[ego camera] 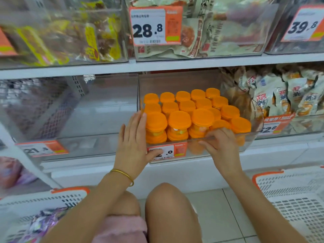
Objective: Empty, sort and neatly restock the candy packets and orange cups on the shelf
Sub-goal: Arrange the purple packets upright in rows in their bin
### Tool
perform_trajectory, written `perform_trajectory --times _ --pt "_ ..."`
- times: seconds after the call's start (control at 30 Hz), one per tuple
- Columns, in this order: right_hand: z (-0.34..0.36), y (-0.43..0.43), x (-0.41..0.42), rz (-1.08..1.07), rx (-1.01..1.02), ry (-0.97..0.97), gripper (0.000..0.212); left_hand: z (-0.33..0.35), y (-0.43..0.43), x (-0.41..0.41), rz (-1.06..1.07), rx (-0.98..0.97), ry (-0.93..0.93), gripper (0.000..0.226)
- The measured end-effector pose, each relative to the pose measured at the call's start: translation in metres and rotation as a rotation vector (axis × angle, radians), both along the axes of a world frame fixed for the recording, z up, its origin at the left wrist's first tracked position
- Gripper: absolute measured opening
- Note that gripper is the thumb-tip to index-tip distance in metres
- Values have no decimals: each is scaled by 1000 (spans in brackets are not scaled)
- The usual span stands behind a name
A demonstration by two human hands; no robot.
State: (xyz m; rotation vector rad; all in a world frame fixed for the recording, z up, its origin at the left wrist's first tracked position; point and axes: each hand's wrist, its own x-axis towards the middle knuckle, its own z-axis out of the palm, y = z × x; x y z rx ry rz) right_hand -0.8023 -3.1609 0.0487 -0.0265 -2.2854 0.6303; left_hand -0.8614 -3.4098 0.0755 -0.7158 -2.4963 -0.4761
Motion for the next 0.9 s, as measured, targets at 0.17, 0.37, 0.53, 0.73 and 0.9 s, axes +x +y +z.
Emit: perform_trajectory --times 0.17,0.37,0.53,0.73,0.9 --pt "0 -4 -5 38 -137 -9 21 5 0 -7 25 -50 16 101" --pt "13 -9 -19 36 -184 9 21 10 0 -21 106 -16 0 103" --pt "13 -4 -35 37 -178 -15 20 8 6 -32 134 -46 6 109" --pt "10 -5 -48 28 -183 -25 20 4 12 -38 216 -43 -6 110" --pt "3 -6 -47 20 -206 -44 21 -3 14 -35 264 -62 -16 105"
